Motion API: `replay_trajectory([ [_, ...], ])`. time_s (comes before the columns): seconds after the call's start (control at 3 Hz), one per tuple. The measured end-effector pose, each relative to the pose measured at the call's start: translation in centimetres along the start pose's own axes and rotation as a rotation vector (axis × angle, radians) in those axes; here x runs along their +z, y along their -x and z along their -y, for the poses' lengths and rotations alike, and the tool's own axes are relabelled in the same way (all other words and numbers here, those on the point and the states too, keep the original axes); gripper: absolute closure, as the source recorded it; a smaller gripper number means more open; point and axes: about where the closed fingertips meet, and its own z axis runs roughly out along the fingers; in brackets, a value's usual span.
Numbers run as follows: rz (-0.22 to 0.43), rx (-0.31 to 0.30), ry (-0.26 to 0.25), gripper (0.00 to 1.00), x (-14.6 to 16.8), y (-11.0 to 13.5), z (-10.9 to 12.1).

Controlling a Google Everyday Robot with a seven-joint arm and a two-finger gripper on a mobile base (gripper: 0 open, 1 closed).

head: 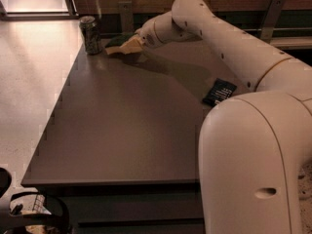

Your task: Move sponge near green can

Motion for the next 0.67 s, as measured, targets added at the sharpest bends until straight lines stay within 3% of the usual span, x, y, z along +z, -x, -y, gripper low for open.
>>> replay_trajectory([
  [0.33, -0.001, 0.000, 0.003, 0.00, 0.20, -0.03, -0.13],
  [0.67, -0.001, 0.000, 0.003, 0.00, 0.21, -0.03, -0.14],
])
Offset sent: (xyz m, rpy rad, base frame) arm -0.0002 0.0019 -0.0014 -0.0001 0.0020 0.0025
